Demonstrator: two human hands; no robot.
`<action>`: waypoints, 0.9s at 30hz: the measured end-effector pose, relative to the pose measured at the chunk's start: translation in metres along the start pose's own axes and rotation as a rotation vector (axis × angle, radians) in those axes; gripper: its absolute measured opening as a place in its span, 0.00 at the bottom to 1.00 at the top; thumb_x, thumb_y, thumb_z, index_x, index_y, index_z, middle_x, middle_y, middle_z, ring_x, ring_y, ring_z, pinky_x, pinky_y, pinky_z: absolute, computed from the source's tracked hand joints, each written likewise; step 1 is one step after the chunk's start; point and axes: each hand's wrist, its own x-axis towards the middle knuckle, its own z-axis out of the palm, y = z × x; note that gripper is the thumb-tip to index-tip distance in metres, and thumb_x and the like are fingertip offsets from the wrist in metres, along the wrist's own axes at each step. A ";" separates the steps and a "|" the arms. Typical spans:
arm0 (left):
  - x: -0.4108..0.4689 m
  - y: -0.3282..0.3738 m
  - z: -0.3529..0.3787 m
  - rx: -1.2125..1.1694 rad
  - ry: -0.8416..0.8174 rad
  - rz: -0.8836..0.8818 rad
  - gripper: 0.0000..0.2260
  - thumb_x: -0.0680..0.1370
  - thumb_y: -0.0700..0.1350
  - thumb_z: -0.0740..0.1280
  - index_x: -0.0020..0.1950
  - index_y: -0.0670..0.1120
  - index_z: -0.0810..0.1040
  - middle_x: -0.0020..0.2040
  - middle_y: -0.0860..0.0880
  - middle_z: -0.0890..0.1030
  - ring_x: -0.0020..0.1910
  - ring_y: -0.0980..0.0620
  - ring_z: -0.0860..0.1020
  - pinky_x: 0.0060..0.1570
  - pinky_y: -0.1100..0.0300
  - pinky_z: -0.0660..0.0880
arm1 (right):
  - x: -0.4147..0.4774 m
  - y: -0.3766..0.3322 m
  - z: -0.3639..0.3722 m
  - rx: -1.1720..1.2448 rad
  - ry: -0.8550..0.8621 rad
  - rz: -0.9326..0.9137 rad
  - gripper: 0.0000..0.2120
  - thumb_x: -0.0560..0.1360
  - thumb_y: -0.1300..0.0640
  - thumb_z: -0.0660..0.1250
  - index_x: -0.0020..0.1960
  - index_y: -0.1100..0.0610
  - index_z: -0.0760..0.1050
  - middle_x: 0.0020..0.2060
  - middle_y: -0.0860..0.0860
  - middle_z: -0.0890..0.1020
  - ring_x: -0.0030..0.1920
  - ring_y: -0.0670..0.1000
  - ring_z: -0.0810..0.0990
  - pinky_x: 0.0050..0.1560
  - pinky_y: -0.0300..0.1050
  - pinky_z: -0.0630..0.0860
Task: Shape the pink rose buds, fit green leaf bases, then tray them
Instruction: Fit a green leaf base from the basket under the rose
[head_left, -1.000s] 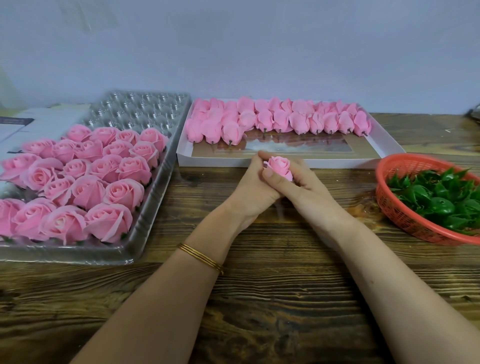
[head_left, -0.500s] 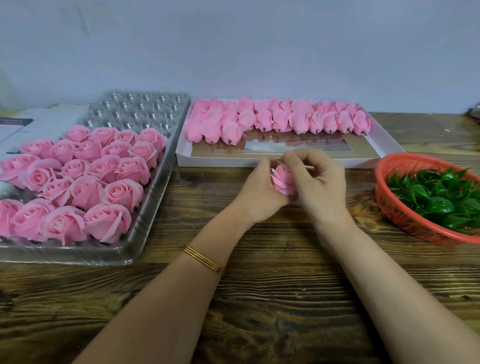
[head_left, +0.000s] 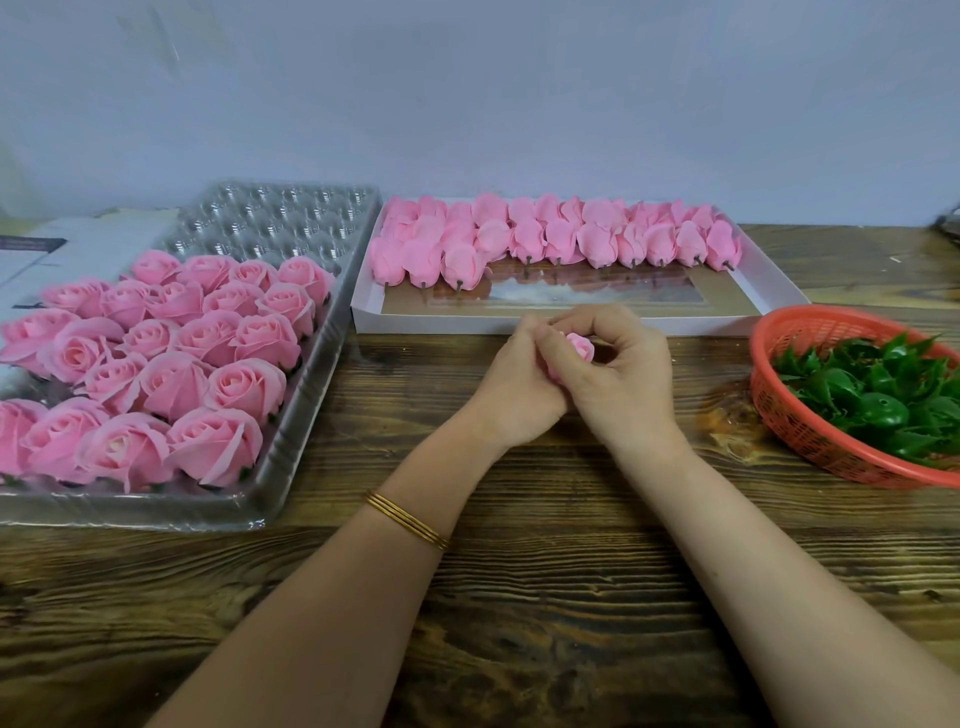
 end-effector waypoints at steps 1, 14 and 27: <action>-0.001 0.000 0.000 0.001 0.006 0.001 0.25 0.64 0.43 0.69 0.56 0.30 0.73 0.54 0.32 0.80 0.55 0.36 0.79 0.56 0.38 0.76 | 0.000 0.000 0.000 0.001 0.000 0.001 0.03 0.69 0.58 0.74 0.39 0.56 0.82 0.40 0.52 0.84 0.45 0.53 0.82 0.52 0.54 0.77; -0.003 -0.006 -0.003 -0.042 0.060 0.006 0.20 0.69 0.38 0.73 0.59 0.37 0.72 0.47 0.47 0.80 0.39 0.63 0.80 0.34 0.68 0.76 | -0.004 -0.010 -0.002 0.323 -0.183 0.347 0.10 0.70 0.59 0.77 0.48 0.58 0.79 0.42 0.54 0.81 0.41 0.54 0.78 0.35 0.42 0.71; 0.001 -0.013 -0.003 -0.056 0.048 -0.036 0.18 0.70 0.34 0.75 0.51 0.47 0.69 0.43 0.55 0.76 0.39 0.61 0.74 0.39 0.71 0.71 | 0.011 -0.011 -0.024 0.505 -0.100 0.296 0.09 0.76 0.64 0.68 0.37 0.55 0.76 0.29 0.43 0.77 0.34 0.43 0.73 0.44 0.39 0.70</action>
